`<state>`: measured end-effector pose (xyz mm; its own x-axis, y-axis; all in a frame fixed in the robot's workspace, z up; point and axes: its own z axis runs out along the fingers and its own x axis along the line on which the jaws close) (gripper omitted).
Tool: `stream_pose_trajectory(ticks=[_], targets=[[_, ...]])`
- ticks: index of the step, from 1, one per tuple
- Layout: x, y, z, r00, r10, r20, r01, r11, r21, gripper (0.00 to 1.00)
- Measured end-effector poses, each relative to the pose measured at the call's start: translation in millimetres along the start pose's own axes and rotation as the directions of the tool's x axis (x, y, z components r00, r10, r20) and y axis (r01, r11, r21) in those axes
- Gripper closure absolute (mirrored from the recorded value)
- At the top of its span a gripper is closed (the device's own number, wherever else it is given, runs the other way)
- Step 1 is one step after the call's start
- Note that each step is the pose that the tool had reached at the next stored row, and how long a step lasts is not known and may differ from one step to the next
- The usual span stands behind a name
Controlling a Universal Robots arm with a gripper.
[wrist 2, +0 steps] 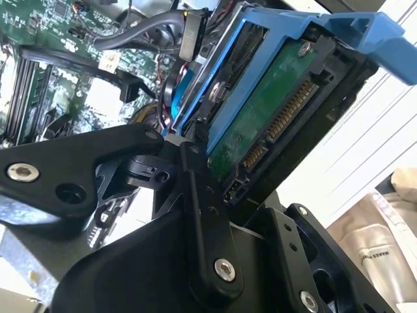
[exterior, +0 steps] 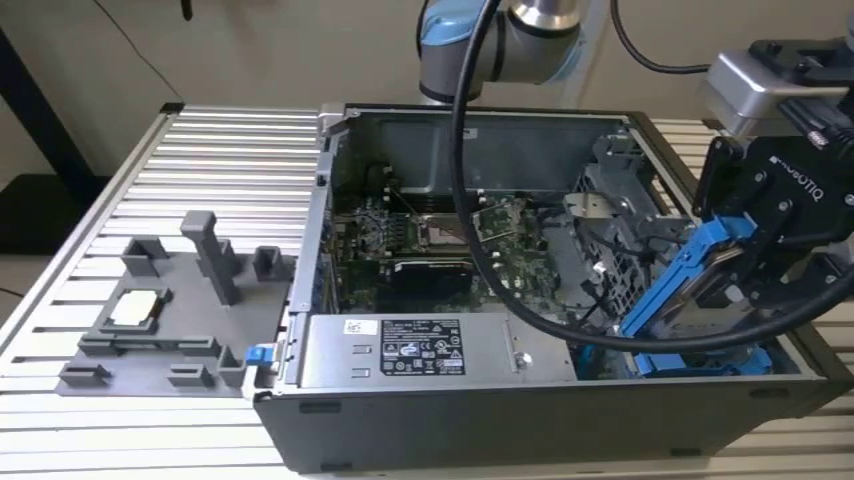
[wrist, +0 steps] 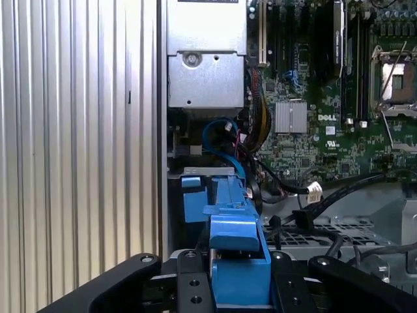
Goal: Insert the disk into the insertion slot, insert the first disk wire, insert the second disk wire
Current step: 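Insert the disk into the insertion slot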
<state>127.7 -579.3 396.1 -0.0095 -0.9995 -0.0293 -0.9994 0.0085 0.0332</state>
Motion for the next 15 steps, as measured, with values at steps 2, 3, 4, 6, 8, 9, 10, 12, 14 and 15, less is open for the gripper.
stream_pose_trajectory(ticks=[2, 3, 4, 6, 8, 9, 10, 12, 14, 15], targets=[[0.1, -0.1, 3.7, 1.0, 0.0, 0.0002, 0.0, 1.0, 0.0, 0.67], [0.1, -0.2, 5.5, 1.0, 0.0, 0.0002, 0.0, 1.0, 0.0, 0.67], [0.2, -0.3, 7.3, 1.0, 0.0, 0.0001, 0.0, 1.0, 0.0, 0.67], [0.3, -0.4, 11.0, 1.0, 0.0, 0.0001, 0.0, 1.0, 0.0, 0.67], [0.4, -0.5, 14.3, 1.0, 0.0, 0.0002, 0.0, 1.0, 0.0, 0.67], [0.4, -0.5, 15.6, 1.0, 0.0, 0.0001, 0.0, 1.0, 0.0, 0.67], [0.4, -0.6, 16.5, 1.0, 0.0, 0.0001, 0.0, 1.0, 0.0, 0.67], [0.5, -0.6, 18.5, 1.0, 0.0, 0.0001, 0.0, 1.0, 0.0, 0.67], [0.5, -0.7, 19.1, 1.0, 0.0, 0.0001, 0.0, 1.0, 0.0, 0.67], [0.5, -0.6, 19.2, 1.0, 0.0, 0.0002, 0.0, 1.0, 0.0, 0.67]])
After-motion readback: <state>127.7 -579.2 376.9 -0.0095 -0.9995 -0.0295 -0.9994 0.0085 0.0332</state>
